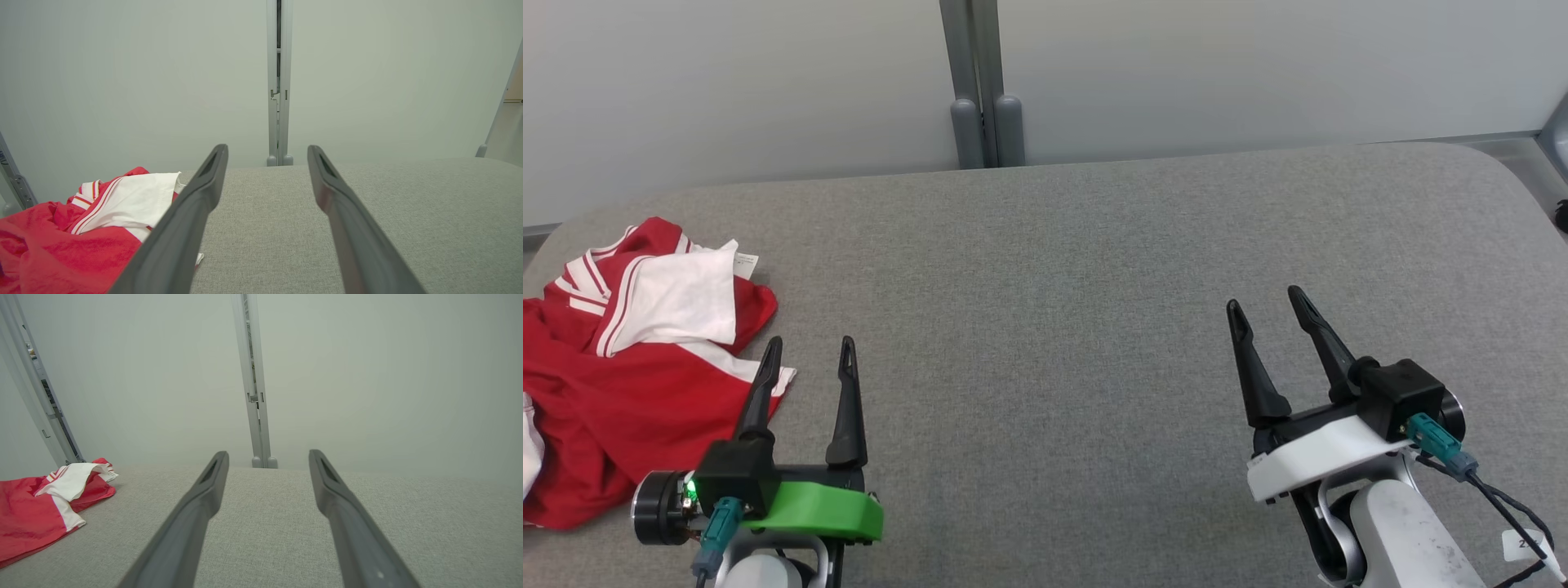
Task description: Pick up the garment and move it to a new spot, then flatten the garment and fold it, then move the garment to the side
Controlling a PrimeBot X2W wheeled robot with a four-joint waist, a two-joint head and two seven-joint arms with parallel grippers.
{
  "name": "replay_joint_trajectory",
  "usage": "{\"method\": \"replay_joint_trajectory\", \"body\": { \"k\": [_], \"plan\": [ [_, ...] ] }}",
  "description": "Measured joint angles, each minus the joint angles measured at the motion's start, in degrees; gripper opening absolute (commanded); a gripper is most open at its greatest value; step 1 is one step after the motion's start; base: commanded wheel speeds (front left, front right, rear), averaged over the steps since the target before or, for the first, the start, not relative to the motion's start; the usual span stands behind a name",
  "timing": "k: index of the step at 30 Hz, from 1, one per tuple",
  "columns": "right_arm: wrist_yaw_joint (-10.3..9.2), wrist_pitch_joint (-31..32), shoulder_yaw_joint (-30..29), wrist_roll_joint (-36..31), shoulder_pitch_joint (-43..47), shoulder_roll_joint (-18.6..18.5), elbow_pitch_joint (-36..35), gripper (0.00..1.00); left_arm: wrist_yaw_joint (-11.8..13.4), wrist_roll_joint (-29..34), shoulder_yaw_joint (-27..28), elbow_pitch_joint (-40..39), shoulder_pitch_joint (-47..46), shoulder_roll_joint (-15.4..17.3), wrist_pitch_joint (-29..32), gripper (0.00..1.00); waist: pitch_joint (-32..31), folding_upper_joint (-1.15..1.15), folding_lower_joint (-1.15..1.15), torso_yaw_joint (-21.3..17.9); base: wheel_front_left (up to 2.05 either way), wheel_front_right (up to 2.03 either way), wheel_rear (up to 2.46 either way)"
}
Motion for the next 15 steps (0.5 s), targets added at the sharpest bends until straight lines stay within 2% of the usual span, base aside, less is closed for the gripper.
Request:
{"method": "replay_joint_trajectory", "body": {
  "k": [9,15],
  "plan": [
    [0.0,0.0,0.1,0.9,0.0,0.0,0.2,1.0,0.0,-0.6,0.6,0.4,-0.3,0.0,0.0,1.0,-0.1,0.0,0.0,0.4,0.0,0.0,0.0],
    [0.0,0.0,-0.1,1.8,0.0,0.0,0.7,1.0,0.3,-4.4,1.5,2.1,-0.3,0.0,0.0,1.0,-0.2,0.0,0.0,2.0,0.0,0.0,0.0]
  ]
}}
